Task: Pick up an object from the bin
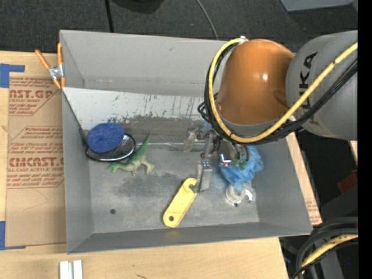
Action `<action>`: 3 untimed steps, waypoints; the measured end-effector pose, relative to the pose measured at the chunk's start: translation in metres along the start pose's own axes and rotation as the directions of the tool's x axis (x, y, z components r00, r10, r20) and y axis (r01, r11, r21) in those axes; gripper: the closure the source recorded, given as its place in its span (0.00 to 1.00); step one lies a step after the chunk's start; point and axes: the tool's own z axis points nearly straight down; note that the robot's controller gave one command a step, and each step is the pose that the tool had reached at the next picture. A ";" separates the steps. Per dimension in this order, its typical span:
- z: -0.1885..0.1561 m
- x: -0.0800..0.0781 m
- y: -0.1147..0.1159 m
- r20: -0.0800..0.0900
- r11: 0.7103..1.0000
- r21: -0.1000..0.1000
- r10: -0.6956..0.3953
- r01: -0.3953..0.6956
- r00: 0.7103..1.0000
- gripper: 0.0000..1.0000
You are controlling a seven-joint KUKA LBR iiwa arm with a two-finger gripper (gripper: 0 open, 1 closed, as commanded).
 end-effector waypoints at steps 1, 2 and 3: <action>-0.005 -0.001 0.000 0.008 1.000 -0.001 0.001 -0.001 1.000 0.00; 0.027 0.003 -0.007 0.012 0.997 0.000 -0.077 0.077 0.997 0.00; 0.060 0.007 -0.008 0.008 0.964 0.002 -0.265 0.265 0.964 0.00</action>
Offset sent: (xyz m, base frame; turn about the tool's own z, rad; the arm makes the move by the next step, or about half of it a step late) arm -0.0202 -0.0293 -0.1197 -0.2853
